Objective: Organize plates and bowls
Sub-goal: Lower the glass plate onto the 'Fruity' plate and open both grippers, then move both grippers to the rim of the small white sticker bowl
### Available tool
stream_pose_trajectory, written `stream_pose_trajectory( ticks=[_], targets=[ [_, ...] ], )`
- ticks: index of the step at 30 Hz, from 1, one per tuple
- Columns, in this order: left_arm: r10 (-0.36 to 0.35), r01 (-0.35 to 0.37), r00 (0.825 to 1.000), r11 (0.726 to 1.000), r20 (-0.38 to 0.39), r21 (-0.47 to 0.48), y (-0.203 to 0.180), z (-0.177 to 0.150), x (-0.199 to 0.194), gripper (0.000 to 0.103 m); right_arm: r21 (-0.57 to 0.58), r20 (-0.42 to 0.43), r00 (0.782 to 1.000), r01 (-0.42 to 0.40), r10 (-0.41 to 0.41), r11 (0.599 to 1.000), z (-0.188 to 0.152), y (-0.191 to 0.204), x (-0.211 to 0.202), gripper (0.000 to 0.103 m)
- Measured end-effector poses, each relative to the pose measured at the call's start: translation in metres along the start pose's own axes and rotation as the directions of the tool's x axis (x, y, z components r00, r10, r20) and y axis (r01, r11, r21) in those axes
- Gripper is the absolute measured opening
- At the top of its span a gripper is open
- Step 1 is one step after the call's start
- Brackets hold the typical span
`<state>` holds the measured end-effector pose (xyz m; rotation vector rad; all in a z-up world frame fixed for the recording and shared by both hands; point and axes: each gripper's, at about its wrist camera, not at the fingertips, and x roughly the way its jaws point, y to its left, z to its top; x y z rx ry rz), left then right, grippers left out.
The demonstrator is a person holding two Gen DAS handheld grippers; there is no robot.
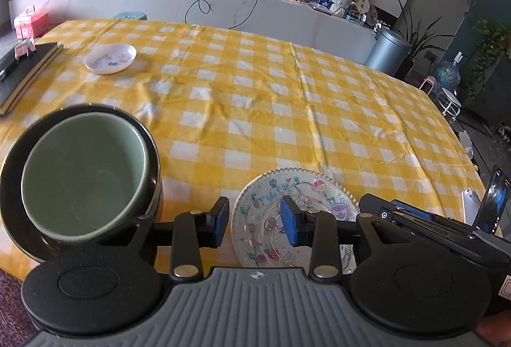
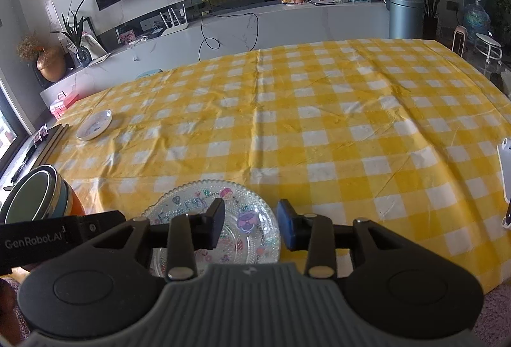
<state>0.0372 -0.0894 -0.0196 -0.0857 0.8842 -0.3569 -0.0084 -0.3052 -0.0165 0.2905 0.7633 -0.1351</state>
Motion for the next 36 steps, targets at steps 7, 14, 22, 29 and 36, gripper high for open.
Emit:
stream_pose_trajectory(
  ticks=[7,14,22,29,36],
  targets=[
    [0.023,-0.023,1.0,0.997,0.007,0.076,0.011,0.017,-0.007,0.045,-0.015,0.0,1.0,-0.013,0.013,1.0,0.011,0.011,0.001,0.039],
    [-0.018,0.019,1.0,0.997,-0.016,0.08,0.033,0.036,-0.011,0.047,-0.082,-0.017,0.997,-0.076,0.075,0.994,0.025,0.039,0.01,0.045],
    [-0.155,0.155,0.988,0.988,0.009,0.002,0.065,0.07,-0.028,0.055,-0.121,-0.02,0.99,-0.138,0.136,0.983,0.052,0.069,0.024,0.05],
    [-0.062,0.063,0.998,0.997,0.013,-0.039,0.114,0.105,-0.026,0.055,-0.135,-0.054,0.976,-0.218,0.212,0.967,0.075,0.099,0.044,0.051],
    [0.04,-0.04,0.999,0.999,-0.002,-0.005,0.159,0.127,-0.007,0.053,-0.172,-0.136,0.964,-0.252,0.23,0.952,0.094,0.133,0.089,0.051]
  ],
)
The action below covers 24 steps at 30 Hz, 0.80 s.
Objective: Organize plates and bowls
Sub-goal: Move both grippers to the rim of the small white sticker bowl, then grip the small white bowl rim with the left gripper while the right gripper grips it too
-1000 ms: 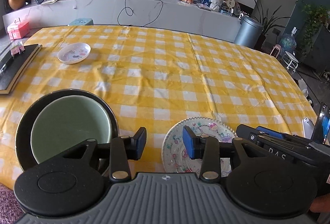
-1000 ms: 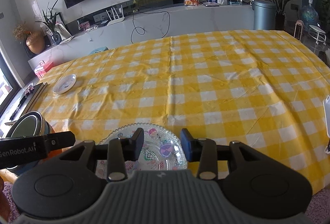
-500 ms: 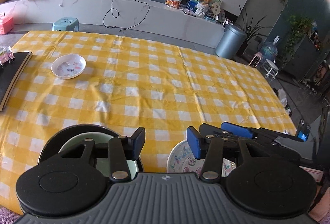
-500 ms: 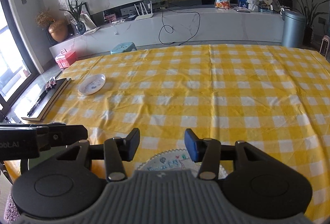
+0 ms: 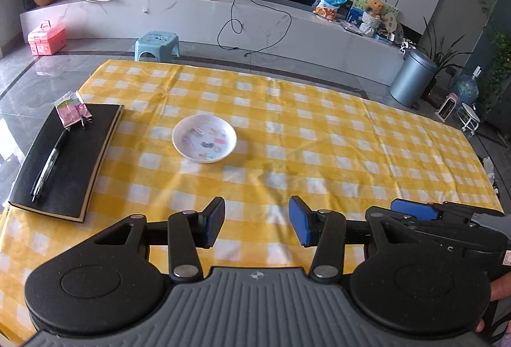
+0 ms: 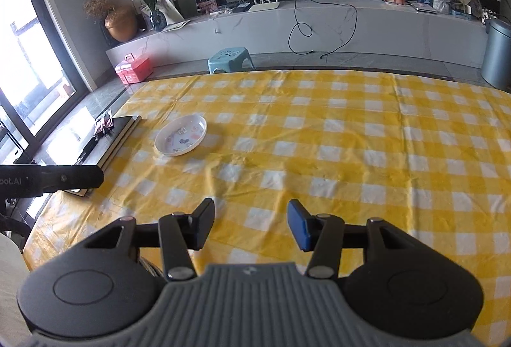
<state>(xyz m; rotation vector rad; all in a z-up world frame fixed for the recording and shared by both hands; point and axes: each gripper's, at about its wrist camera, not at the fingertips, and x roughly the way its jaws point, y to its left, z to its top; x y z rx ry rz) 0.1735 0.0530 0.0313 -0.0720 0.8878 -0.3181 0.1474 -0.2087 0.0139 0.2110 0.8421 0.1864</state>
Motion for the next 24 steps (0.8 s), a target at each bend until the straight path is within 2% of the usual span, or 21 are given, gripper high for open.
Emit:
stream_pose_trajectory(
  ticks=[11,18,24],
  targets=[
    [0.02,-0.02,1.0,0.996,-0.012,-0.084,0.065,0.021,0.07,0.046,-0.061,-0.1,0.994,-0.052,0.046,0.997,0.049,0.029,0.085,0.049],
    [0.025,-0.023,1.0,0.987,0.014,-0.158,0.087,0.035,0.107,0.043,-0.02,-0.127,0.989,-0.077,0.074,0.997,0.08,0.037,0.142,0.04],
    [0.04,-0.037,0.999,0.979,0.008,-0.202,0.1,0.04,0.136,0.043,0.011,-0.129,0.989,-0.077,0.078,0.997,0.087,0.049,0.185,0.031]
  ],
)
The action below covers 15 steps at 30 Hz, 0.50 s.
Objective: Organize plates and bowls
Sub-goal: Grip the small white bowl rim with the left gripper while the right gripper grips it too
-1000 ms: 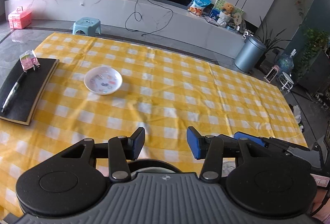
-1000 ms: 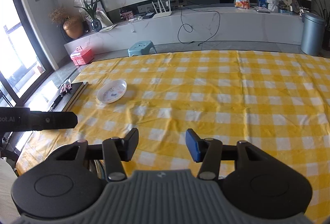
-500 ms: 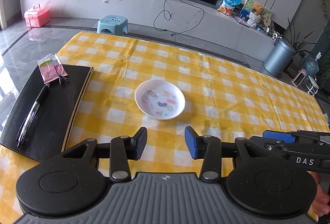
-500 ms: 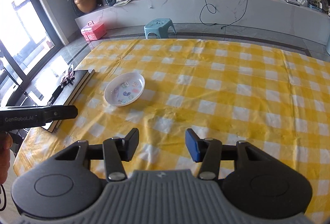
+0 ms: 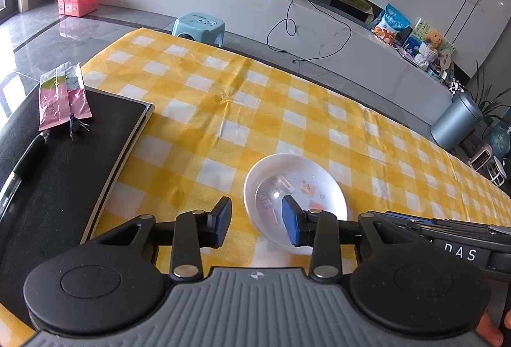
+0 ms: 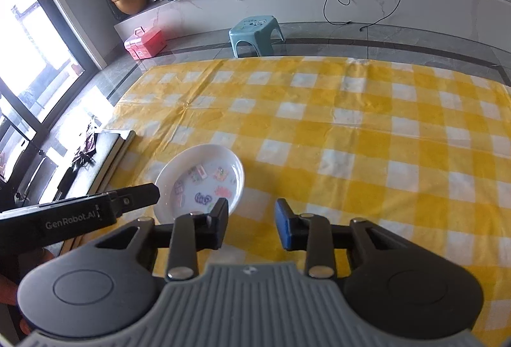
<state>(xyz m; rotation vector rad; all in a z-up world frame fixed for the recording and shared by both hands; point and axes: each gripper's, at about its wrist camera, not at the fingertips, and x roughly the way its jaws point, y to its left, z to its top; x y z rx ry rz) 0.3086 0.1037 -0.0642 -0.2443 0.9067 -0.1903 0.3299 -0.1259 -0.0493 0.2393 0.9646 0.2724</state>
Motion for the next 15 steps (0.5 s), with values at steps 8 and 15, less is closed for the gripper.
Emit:
stream_pose_trajectory(
  ticks=[8,15],
  targets=[
    [-0.009,0.009,1.0,1.0,-0.002,-0.029,0.01,-0.003,0.013,0.033,0.022,-0.025,1.0,-0.008,0.009,1.0,0.002,0.004,0.029,0.023],
    [0.007,-0.007,1.0,1.0,-0.007,0.03,-0.002,-0.003,0.017,0.007,0.087,-0.021,1.0,-0.021,0.023,0.996,0.002,0.001,0.036,0.004]
  ],
)
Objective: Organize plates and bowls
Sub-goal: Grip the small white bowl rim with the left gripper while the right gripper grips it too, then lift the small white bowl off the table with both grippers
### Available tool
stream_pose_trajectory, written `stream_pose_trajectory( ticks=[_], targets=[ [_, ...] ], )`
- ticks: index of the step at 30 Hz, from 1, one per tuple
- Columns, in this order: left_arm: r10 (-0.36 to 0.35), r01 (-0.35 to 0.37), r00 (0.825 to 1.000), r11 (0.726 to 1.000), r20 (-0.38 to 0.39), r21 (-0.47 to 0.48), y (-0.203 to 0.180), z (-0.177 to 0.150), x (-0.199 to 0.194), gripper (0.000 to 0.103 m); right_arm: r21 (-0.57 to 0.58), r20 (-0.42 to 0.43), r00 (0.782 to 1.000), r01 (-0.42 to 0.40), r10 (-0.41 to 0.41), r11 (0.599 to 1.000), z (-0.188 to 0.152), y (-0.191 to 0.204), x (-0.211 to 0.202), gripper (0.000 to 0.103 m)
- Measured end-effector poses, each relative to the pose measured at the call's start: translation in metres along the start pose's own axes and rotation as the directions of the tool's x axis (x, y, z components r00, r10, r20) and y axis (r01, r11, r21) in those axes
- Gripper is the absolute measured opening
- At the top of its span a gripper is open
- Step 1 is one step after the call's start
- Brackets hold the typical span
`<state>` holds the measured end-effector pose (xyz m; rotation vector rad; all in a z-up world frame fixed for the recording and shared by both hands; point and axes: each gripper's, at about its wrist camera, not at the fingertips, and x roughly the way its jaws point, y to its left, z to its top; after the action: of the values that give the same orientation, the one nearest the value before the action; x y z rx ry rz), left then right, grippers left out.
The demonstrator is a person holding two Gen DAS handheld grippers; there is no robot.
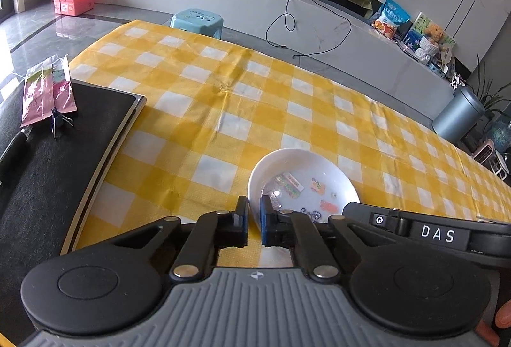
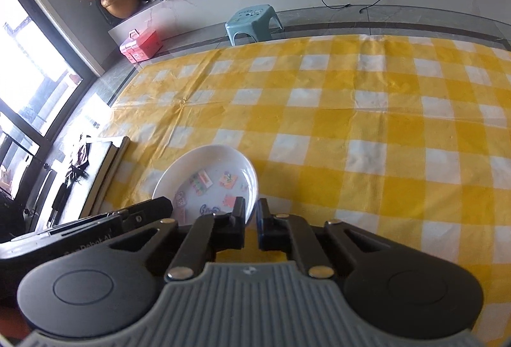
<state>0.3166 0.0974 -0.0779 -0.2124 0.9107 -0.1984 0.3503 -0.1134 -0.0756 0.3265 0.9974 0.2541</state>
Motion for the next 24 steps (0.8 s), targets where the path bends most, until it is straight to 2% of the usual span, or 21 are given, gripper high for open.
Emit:
stream_pose_trajectory(
  ticks=[6,11,17,24],
  targets=[
    [-0.005,0.006,1.0,1.0,-0.023,0.024,-0.018,-0.003,-0.016,0.006,0.012,0.012,1.0,0.013,-0.013,1.0,-0.008,-0.004,-0.021,0.003],
    [-0.009,0.012,0.998,0.999,-0.058,0.053,-0.044,-0.009,-0.039,0.006,0.004,0.039,0.999,0.029,-0.03,1.0,-0.022,-0.011,-0.056,0.003],
    [-0.028,0.032,0.999,0.994,-0.044,0.101,-0.075,-0.015,-0.074,0.006,0.039,0.055,0.998,0.017,-0.019,0.999,-0.035,-0.026,-0.099,0.003],
    [-0.037,0.039,0.999,0.987,-0.015,0.156,-0.118,-0.03,-0.121,0.006,0.072,0.114,0.993,-0.002,-0.006,0.997,-0.054,-0.037,-0.164,0.002]
  ],
)
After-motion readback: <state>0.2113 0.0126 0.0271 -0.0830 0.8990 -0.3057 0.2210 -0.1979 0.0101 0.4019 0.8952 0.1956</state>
